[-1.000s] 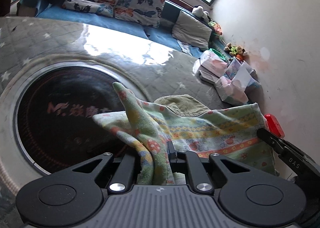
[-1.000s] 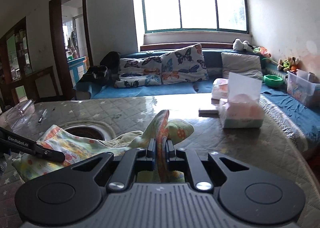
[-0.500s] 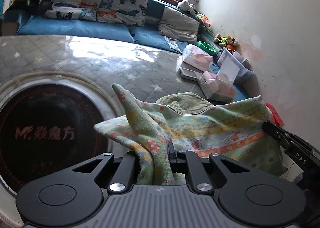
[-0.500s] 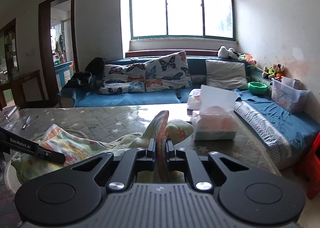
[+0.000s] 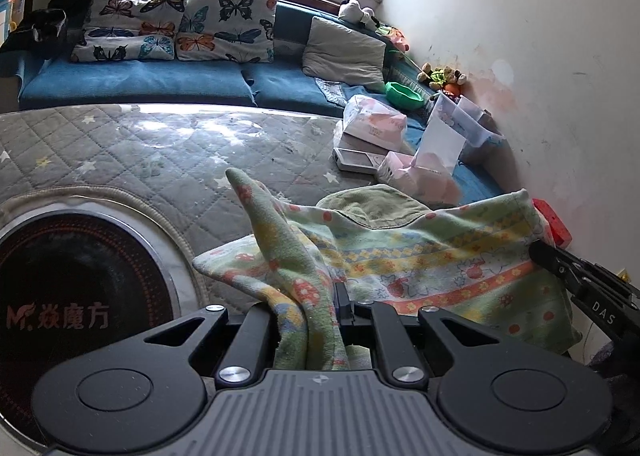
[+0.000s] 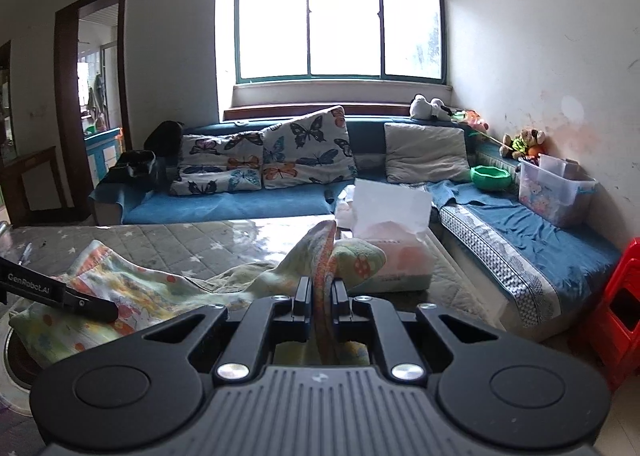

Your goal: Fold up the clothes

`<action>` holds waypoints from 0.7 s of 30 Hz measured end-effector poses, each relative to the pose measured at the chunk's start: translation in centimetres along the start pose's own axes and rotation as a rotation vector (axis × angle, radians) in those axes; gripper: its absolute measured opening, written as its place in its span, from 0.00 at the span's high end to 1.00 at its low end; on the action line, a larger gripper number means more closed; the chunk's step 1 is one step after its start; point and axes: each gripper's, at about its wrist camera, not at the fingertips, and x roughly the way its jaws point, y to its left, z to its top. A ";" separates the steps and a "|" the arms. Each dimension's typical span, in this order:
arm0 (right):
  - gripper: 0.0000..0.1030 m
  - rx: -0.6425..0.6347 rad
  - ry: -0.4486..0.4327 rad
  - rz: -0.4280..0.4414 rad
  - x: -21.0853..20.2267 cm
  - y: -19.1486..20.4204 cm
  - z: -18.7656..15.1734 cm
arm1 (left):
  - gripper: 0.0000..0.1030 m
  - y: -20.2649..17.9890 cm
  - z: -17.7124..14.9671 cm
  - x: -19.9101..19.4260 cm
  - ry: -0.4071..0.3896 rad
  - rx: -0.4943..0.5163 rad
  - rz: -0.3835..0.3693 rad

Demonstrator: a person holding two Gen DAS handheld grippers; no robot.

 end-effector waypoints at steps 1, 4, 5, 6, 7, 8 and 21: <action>0.92 0.003 0.006 -0.001 0.2 -0.1 -0.2 | 0.89 -0.1 -0.1 0.2 0.004 0.002 0.003; 0.92 0.011 0.028 -0.005 0.9 -0.5 -0.9 | 0.89 -0.2 -0.2 1.1 0.023 -0.002 0.011; 0.92 0.013 0.034 -0.005 1.1 -0.7 -1.1 | 0.89 -0.2 -0.3 1.3 0.030 -0.003 0.012; 0.92 0.015 0.040 -0.005 1.3 -0.8 -1.4 | 0.89 -0.2 -0.3 1.6 0.036 -0.004 0.015; 0.92 0.016 0.047 -0.005 1.4 -0.9 -1.7 | 0.89 -0.2 -0.4 1.9 0.043 -0.005 0.017; 0.92 0.018 0.052 -0.006 1.5 -1.0 -1.9 | 0.89 -0.2 -0.6 2.1 0.049 -0.005 0.018; 0.92 0.065 0.152 -0.022 3.1 -3.2 -5.6 | 0.89 0.5 -2.9 4.5 0.139 -0.013 0.029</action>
